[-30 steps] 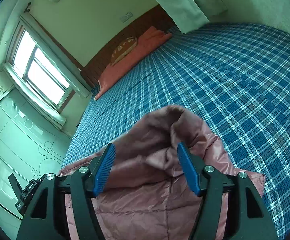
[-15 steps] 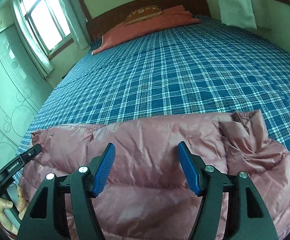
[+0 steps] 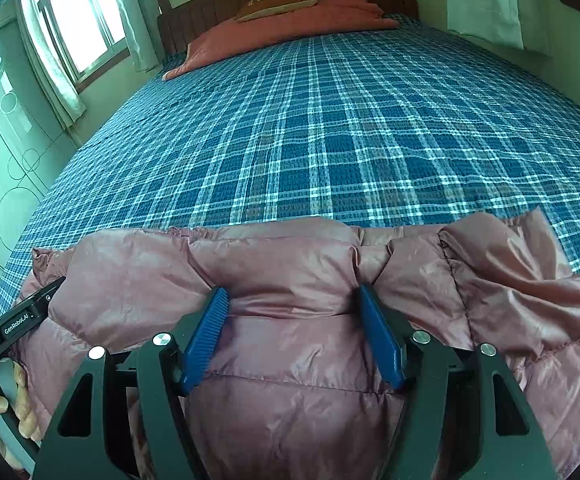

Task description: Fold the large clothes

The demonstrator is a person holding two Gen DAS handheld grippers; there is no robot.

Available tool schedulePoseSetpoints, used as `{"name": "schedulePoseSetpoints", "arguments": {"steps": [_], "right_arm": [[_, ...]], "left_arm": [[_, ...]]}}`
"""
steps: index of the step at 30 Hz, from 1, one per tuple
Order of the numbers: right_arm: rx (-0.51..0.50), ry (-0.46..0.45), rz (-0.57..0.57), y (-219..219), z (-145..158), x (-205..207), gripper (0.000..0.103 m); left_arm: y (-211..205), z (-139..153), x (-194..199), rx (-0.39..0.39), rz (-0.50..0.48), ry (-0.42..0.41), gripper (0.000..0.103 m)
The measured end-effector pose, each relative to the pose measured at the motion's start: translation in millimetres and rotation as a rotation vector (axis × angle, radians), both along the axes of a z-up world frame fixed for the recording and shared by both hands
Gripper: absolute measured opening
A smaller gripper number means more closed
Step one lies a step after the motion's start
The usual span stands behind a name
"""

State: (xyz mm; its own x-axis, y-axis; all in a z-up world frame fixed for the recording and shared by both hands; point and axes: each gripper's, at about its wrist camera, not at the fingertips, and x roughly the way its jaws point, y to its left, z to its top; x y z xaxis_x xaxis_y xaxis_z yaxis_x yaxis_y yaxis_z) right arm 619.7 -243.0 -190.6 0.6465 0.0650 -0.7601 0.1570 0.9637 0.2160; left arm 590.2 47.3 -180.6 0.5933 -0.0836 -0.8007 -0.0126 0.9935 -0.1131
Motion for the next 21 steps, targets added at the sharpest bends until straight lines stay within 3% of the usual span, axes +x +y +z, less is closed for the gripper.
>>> {"name": "schedulePoseSetpoints", "arguments": {"steps": [2,5,10,16,21], "right_arm": [[-0.014,-0.026,-0.022,-18,16,-13,0.065],[-0.051,-0.035,-0.070,-47,26,-29,0.066],[0.005,0.108,-0.119,-86,-11,-25,0.066],[-0.034,0.086,-0.120,-85,-20,-28,0.070],[0.000,0.052,-0.152,-88,6,-49,0.069]], "left_arm": [[11,14,-9,-0.046,-0.008,-0.005,0.070],[29,23,-22,-0.050,0.013,-0.037,0.070],[36,-1,-10,-0.036,0.038,0.025,0.070],[28,-15,-2,0.022,0.025,0.019,0.071],[41,3,-15,-0.035,0.041,0.037,0.071]]}}
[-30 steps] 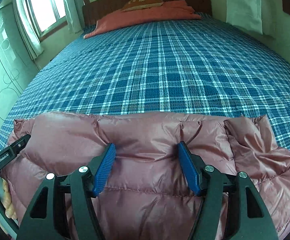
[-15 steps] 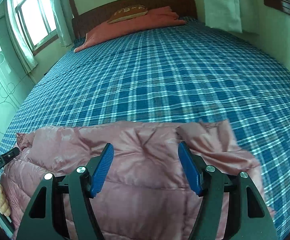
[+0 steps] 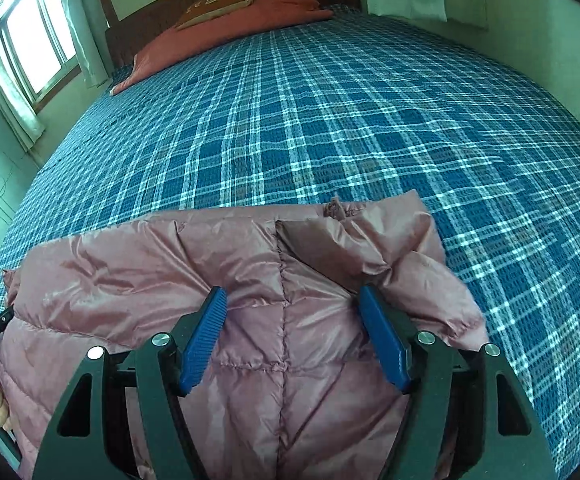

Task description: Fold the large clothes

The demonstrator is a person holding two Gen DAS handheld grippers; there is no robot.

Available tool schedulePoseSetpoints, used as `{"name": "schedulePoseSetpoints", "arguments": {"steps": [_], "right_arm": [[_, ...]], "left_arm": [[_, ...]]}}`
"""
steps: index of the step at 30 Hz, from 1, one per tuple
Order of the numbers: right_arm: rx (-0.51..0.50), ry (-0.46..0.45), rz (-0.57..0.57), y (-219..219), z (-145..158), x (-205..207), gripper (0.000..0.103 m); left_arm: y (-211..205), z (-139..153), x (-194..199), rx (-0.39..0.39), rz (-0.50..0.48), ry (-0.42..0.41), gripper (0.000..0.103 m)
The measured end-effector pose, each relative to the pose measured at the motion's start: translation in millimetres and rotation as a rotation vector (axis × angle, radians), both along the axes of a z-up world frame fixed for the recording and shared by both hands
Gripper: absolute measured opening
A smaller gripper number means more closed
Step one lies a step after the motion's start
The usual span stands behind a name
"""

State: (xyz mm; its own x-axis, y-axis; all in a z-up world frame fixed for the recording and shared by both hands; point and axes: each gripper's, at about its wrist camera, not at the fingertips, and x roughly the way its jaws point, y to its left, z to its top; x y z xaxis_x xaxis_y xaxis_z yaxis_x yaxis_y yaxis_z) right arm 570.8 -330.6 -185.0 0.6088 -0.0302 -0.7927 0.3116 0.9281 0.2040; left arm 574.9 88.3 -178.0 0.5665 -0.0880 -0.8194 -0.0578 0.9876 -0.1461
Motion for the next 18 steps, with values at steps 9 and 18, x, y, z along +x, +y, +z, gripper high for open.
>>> {"name": "schedulePoseSetpoints", "arguments": {"steps": [9,18], "right_arm": [[0.060,-0.036,-0.045,-21,44,-117,0.069],[0.355,-0.074,-0.137,-26,6,-243,0.069]], "left_arm": [[59,39,-92,-0.124,0.116,-0.034,0.071],[117,1,-229,-0.415,0.308,0.011,0.078]]}}
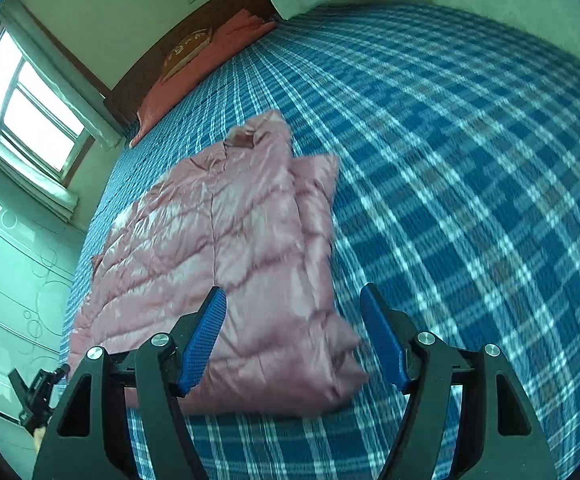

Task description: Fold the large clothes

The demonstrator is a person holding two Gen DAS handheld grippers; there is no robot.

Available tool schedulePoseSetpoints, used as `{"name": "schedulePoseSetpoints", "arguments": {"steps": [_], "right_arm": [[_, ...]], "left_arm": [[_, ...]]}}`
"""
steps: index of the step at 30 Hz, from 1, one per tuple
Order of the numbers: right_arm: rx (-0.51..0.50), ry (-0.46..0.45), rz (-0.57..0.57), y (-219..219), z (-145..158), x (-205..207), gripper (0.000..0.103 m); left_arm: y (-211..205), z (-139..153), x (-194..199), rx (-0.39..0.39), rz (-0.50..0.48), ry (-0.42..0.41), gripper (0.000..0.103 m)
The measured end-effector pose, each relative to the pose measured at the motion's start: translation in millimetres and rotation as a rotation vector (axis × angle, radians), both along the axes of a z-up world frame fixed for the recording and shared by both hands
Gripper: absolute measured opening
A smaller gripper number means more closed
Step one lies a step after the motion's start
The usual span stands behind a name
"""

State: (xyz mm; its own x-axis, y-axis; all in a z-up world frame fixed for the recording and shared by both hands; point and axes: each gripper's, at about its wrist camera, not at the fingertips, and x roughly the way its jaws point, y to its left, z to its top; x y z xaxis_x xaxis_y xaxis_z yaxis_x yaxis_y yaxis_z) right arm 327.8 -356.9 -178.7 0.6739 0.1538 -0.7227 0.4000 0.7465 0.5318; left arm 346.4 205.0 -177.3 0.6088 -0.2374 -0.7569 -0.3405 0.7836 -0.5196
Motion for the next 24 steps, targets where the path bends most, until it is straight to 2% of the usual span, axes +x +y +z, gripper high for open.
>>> {"name": "schedulePoseSetpoints", "arguments": {"steps": [3,5,8,12,16,19,21,24], "right_arm": [[0.068,-0.002,-0.013,10,-17,-10,0.069],[0.098,0.000,-0.023,13,-24,-10,0.069],[0.136,-0.001,-0.051,15,-30,-6,0.069],[0.176,-0.043,-0.101,15,-27,-25,0.069],[0.217,-0.049,-0.100,20,-41,-47,0.069],[0.233,-0.070,-0.102,24,-48,-40,0.069],[0.243,-0.114,-0.112,24,-48,-31,0.070],[0.258,-0.135,-0.139,22,-52,-15,0.070]], "left_arm": [[0,-14,-22,-0.108,0.037,-0.019,0.078],[-8,-18,-25,-0.144,0.029,-0.032,0.079],[-20,-16,-19,-0.118,0.020,-0.052,0.080],[-32,-16,-25,-0.148,0.009,-0.042,0.080],[-36,-23,-36,-0.157,0.010,-0.066,0.080],[-36,-28,-32,-0.155,0.042,-0.066,0.080],[-36,-26,-25,-0.165,0.047,-0.081,0.080],[-35,-28,-18,-0.212,0.077,-0.078,0.080]]}}
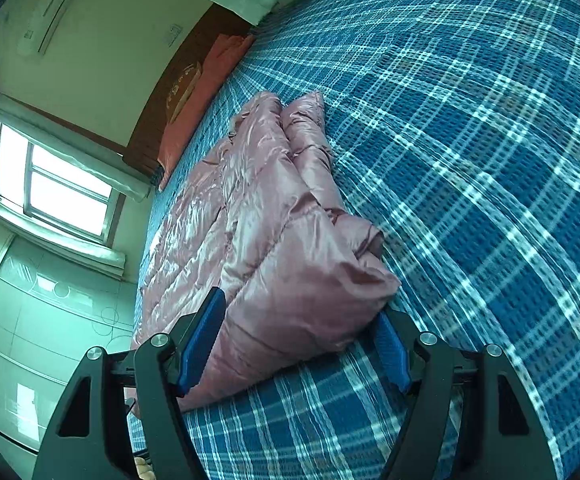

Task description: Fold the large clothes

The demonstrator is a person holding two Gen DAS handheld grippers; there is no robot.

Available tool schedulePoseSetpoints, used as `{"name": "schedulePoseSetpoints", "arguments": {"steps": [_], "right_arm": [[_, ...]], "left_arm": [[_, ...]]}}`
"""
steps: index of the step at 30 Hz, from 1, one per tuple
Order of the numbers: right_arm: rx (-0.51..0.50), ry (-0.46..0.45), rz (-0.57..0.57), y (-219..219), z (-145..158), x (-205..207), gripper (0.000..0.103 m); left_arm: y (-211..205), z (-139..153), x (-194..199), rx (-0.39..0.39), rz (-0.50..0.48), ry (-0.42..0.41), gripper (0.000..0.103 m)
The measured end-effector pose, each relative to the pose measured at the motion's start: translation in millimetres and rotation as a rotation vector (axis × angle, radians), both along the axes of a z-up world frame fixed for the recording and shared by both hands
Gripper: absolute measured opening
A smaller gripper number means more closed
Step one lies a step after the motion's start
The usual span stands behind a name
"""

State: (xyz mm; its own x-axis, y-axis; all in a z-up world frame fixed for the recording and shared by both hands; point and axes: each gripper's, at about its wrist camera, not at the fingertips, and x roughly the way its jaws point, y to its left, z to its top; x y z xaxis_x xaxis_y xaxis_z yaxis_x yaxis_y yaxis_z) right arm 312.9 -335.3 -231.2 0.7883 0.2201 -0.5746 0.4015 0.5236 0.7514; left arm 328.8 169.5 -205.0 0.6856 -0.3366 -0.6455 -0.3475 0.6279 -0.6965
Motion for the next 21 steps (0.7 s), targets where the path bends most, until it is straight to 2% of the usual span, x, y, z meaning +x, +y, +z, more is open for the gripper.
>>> {"name": "schedulePoseSetpoints", "arguments": {"steps": [2,4,5,6,7,8,9,12,15,21], "right_arm": [[-0.010,-0.019,-0.021,0,0,8,0.070],[-0.024,-0.026,-0.035,-1,1,14,0.069],[-0.028,-0.028,-0.046,-1,1,16,0.064],[-0.024,-0.026,-0.051,-2,-1,18,0.054],[-0.010,-0.027,-0.053,-3,-2,22,0.051],[0.002,-0.028,-0.048,-3,-3,29,0.044],[0.000,-0.028,-0.041,-3,-4,31,0.038],[-0.011,-0.047,-0.025,-4,-6,32,0.028],[-0.008,-0.059,-0.021,-1,-6,26,0.023],[-0.021,-0.060,0.000,2,3,10,0.020]], "left_arm": [[-2,-2,4,-0.003,0.020,0.015,0.078],[-5,-2,9,0.028,0.029,0.025,0.073],[-6,-1,11,0.040,0.030,0.026,0.067],[-7,0,13,0.053,0.032,0.028,0.061],[-7,0,15,0.061,0.033,0.030,0.058],[-8,0,17,0.065,0.030,0.030,0.050],[-8,1,19,0.061,0.016,0.020,0.037],[-11,2,25,0.060,-0.022,0.012,0.019],[-14,10,24,0.077,-0.033,0.001,0.013],[-9,21,9,0.081,-0.045,-0.007,0.011]]}}
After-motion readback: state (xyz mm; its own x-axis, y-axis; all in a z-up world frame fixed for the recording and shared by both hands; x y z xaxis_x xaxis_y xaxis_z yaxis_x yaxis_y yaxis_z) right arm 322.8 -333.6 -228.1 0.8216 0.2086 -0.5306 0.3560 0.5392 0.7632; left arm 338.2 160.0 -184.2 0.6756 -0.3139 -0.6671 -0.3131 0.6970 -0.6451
